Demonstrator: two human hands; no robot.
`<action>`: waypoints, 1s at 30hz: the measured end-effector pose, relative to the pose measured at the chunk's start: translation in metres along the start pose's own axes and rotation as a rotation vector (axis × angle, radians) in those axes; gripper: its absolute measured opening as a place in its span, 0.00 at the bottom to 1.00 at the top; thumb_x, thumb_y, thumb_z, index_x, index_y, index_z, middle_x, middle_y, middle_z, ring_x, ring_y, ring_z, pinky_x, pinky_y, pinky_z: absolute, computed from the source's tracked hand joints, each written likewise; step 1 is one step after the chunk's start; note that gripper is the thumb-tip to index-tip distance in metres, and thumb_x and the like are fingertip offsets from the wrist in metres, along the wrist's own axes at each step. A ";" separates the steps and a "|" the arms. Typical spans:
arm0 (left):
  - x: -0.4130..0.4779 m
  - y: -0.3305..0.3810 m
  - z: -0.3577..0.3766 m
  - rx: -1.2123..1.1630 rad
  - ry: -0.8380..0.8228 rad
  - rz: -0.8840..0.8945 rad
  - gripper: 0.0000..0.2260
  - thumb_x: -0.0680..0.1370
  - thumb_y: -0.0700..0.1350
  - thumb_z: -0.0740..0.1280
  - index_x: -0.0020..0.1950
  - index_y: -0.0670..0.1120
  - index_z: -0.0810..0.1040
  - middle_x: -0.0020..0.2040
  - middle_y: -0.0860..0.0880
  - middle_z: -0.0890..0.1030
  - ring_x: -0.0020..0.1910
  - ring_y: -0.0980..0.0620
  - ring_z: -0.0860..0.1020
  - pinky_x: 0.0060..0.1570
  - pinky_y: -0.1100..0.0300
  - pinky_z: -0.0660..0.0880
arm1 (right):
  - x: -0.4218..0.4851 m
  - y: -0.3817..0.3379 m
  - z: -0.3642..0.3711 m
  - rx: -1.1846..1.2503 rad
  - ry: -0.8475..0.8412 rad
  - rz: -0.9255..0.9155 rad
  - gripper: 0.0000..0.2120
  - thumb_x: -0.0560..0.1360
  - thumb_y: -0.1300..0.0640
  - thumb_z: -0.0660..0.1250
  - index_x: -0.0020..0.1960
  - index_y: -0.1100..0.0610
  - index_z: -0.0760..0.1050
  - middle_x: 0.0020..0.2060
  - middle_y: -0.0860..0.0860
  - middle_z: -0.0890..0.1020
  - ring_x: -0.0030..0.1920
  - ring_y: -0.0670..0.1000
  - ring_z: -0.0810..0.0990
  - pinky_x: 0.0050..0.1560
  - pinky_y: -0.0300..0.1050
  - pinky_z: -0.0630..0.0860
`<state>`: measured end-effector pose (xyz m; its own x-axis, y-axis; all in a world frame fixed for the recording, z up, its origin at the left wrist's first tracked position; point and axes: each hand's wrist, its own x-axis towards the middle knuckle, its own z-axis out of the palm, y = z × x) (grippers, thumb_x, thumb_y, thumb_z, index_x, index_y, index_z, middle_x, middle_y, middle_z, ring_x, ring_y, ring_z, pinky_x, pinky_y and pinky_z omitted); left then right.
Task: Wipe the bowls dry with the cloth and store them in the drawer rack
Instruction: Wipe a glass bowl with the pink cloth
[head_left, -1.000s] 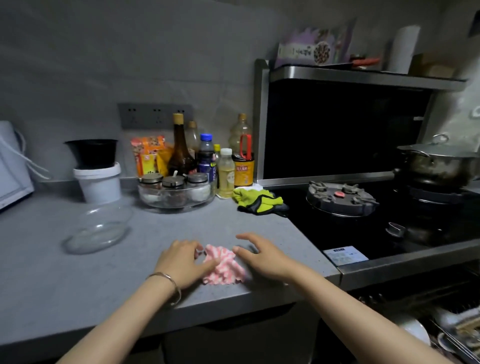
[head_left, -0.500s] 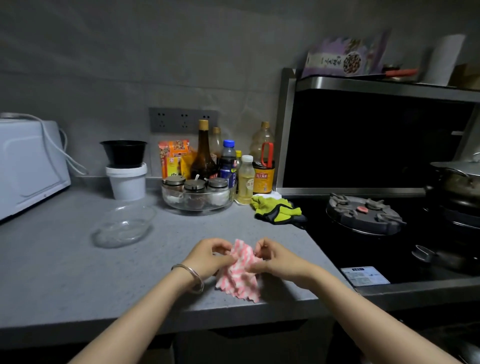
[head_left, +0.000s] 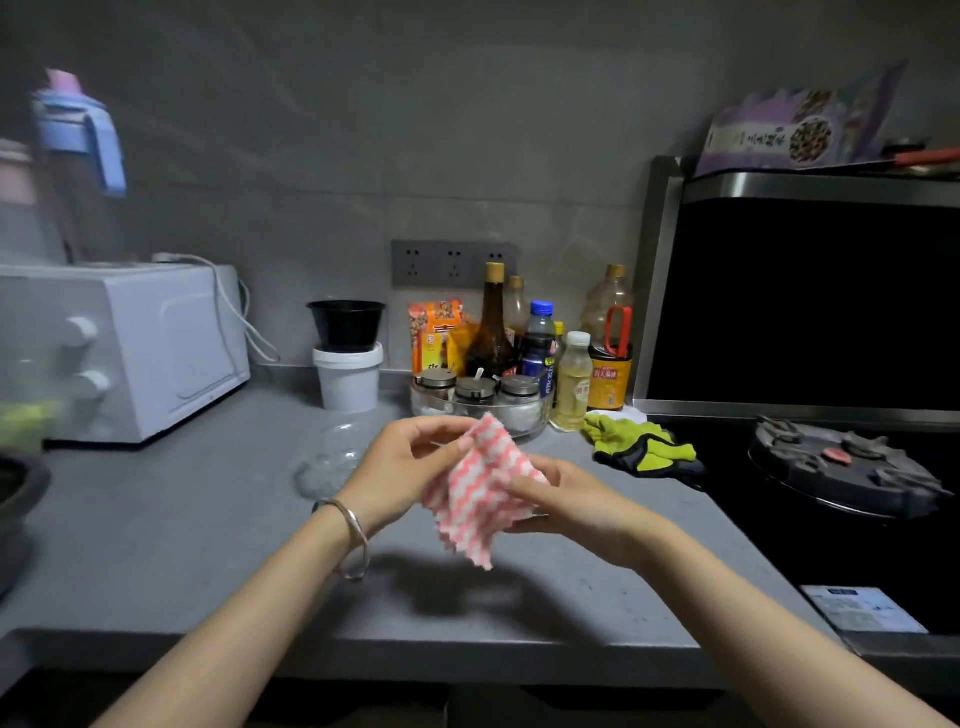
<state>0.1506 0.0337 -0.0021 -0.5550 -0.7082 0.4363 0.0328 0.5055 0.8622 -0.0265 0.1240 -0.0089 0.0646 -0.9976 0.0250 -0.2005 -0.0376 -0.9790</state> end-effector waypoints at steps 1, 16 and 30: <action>0.001 0.001 -0.008 0.006 0.015 -0.006 0.10 0.76 0.40 0.68 0.51 0.55 0.81 0.50 0.55 0.84 0.50 0.60 0.80 0.48 0.66 0.76 | 0.005 -0.003 0.006 -0.015 0.012 -0.007 0.15 0.74 0.54 0.69 0.58 0.59 0.76 0.53 0.54 0.83 0.52 0.51 0.82 0.53 0.42 0.78; 0.023 -0.092 -0.104 0.633 0.226 -0.227 0.21 0.76 0.60 0.64 0.68 0.55 0.71 0.75 0.50 0.63 0.76 0.46 0.53 0.74 0.52 0.53 | 0.084 0.000 0.057 0.696 0.084 0.363 0.24 0.68 0.49 0.67 0.56 0.65 0.74 0.51 0.66 0.81 0.51 0.62 0.81 0.50 0.61 0.78; 0.043 -0.144 -0.098 0.856 0.079 -0.156 0.11 0.76 0.53 0.69 0.51 0.49 0.84 0.52 0.49 0.84 0.55 0.49 0.79 0.55 0.60 0.71 | 0.096 0.013 0.049 0.826 0.299 0.274 0.23 0.66 0.49 0.68 0.55 0.63 0.73 0.46 0.64 0.83 0.55 0.64 0.79 0.47 0.63 0.78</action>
<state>0.2030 -0.1179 -0.0822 -0.4412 -0.8160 0.3733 -0.6917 0.5743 0.4378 0.0247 0.0308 -0.0292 -0.1605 -0.9433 -0.2907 0.5977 0.1415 -0.7891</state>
